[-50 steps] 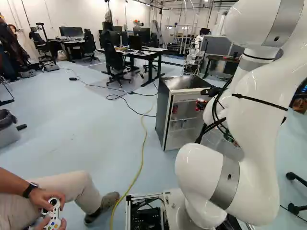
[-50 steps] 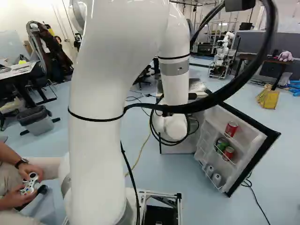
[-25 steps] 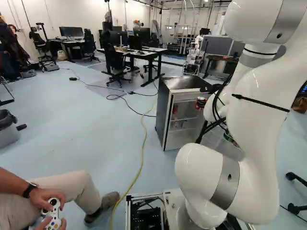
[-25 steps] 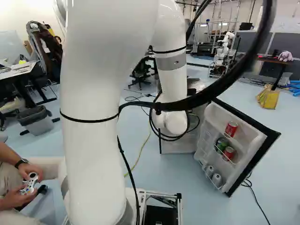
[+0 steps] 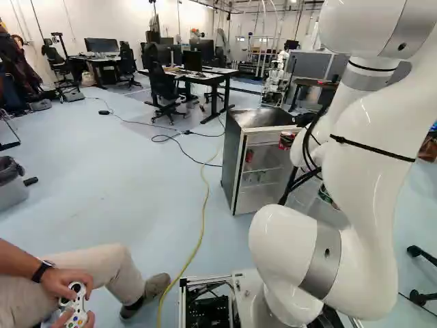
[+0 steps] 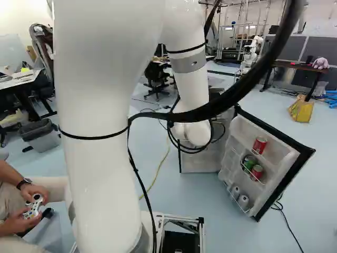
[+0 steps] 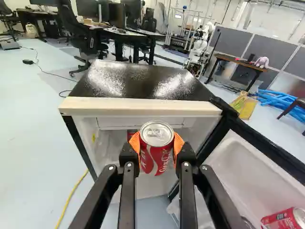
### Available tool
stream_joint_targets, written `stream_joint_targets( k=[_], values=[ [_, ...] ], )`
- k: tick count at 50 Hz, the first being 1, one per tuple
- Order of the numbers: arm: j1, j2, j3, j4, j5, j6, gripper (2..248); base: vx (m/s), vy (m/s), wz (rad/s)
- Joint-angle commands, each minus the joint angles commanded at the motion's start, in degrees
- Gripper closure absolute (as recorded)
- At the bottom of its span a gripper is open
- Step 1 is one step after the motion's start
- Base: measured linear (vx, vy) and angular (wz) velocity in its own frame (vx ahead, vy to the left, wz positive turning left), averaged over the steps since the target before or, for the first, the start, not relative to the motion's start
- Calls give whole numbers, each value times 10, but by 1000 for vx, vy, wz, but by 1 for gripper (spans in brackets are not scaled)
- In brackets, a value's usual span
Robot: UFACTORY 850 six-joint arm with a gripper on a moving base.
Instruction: Grab a drink from the fridge
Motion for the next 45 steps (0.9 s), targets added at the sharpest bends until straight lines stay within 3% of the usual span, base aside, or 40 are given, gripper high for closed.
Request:
stream_joint_targets(
  k=[45],
  values=[
    [26, 11, -59, 0, 0, 0, 162, 0, 0, 0]
  ],
)
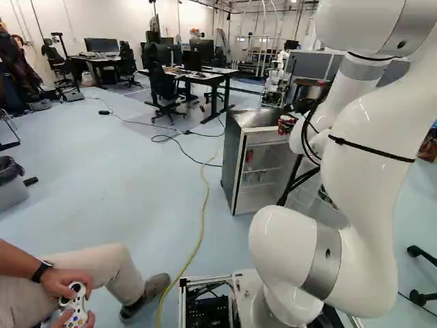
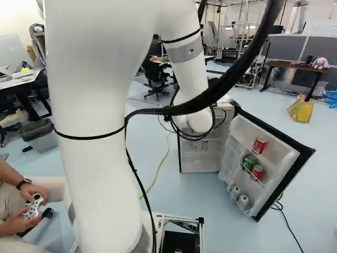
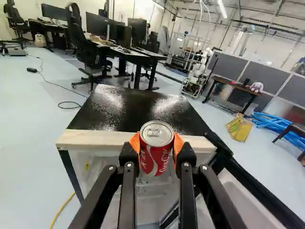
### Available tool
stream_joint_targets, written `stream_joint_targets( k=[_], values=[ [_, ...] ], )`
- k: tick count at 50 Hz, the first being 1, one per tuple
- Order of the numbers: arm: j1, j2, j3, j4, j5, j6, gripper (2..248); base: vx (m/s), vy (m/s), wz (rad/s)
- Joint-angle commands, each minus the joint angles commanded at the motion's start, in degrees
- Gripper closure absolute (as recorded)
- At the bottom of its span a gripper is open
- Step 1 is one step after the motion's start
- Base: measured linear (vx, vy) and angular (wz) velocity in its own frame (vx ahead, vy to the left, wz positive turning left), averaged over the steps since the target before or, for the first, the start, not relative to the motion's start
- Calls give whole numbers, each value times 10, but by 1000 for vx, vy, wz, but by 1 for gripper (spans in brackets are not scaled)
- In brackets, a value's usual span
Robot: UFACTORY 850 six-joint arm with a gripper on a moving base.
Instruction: Grab a drink from the fridge
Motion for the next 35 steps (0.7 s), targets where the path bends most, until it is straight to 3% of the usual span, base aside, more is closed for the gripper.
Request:
stream_joint_targets(
  k=[35],
  values=[
    [23, 0, -53, 0, -18, 0, 162, 0, 0, 0]
  ],
)
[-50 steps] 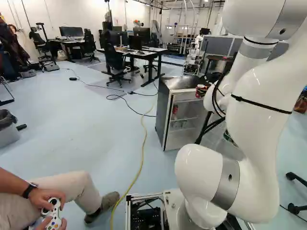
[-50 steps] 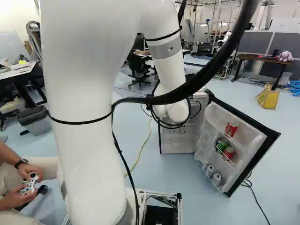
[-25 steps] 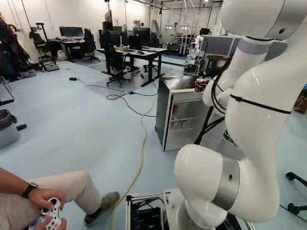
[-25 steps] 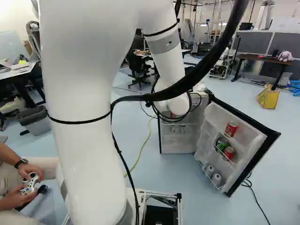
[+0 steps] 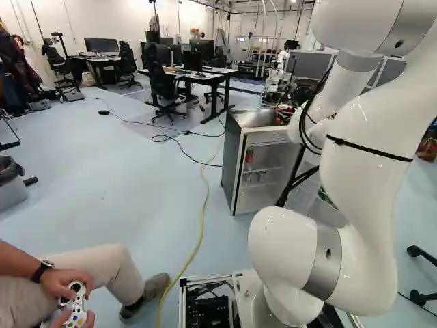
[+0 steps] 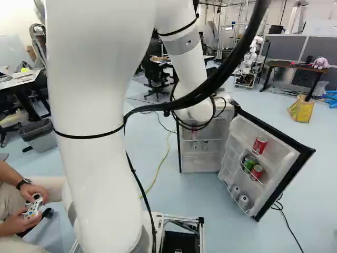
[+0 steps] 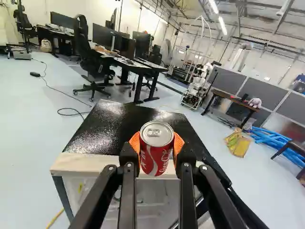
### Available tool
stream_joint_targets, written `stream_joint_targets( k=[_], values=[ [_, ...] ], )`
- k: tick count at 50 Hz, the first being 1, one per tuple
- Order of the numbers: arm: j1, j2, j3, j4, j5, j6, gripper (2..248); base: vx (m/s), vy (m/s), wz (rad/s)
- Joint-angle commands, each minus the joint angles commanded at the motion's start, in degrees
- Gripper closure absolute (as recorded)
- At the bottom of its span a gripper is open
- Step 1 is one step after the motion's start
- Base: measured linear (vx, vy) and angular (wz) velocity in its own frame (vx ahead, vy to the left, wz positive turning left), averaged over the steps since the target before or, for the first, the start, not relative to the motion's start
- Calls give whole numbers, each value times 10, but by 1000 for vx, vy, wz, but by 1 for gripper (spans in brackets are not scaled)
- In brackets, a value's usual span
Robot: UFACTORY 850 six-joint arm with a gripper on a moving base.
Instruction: Grab a drink from the fridge
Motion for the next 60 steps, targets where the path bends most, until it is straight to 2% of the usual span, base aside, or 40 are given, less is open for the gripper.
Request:
stream_joint_targets(
  k=[19, 60],
  values=[
    [10, -7, -35, 0, -36, 0, 162, 0, 0, 0],
    [36, -61, -102, 0, -98, 0, 162, 0, 0, 0]
  ],
)
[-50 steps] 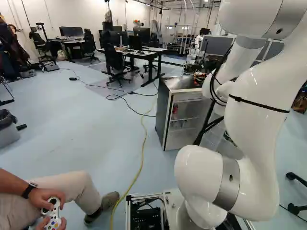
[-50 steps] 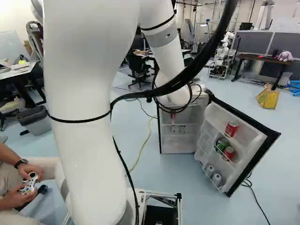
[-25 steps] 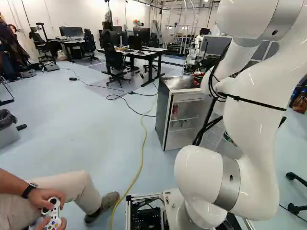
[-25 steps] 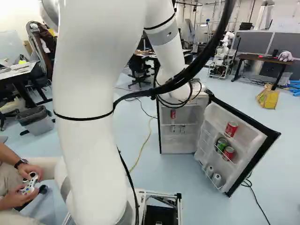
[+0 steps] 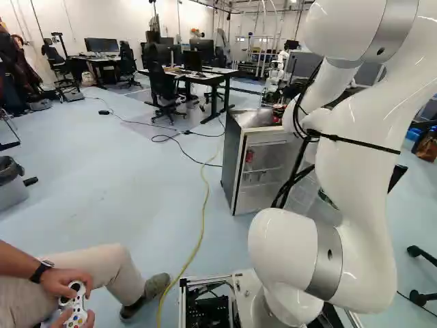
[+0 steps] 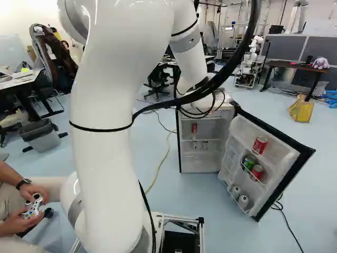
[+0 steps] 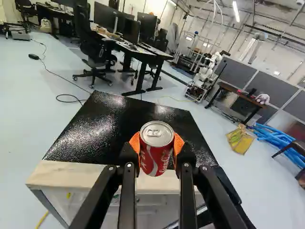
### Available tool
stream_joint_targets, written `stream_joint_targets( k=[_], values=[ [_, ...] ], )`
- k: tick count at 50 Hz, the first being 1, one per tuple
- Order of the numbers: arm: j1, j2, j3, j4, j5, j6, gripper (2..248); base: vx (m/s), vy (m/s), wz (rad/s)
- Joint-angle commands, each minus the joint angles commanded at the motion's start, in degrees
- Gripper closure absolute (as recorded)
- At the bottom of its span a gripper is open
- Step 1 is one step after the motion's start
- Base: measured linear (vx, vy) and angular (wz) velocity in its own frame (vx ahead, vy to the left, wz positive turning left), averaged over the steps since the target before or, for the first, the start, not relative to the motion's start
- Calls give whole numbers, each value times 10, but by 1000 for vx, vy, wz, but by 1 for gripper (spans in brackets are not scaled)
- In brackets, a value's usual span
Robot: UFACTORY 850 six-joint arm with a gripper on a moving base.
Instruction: Grab a drink from the fridge
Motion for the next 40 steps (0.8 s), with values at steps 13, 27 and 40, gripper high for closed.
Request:
stream_joint_targets(
  k=[13, 27, 40],
  values=[
    [9, -17, -21, 0, -1, 0, 162, 0, 0, 0],
    [19, -34, -42, 0, -17, 0, 162, 0, 0, 0],
    [23, -40, -50, 0, -28, 0, 162, 0, 0, 0]
  ],
)
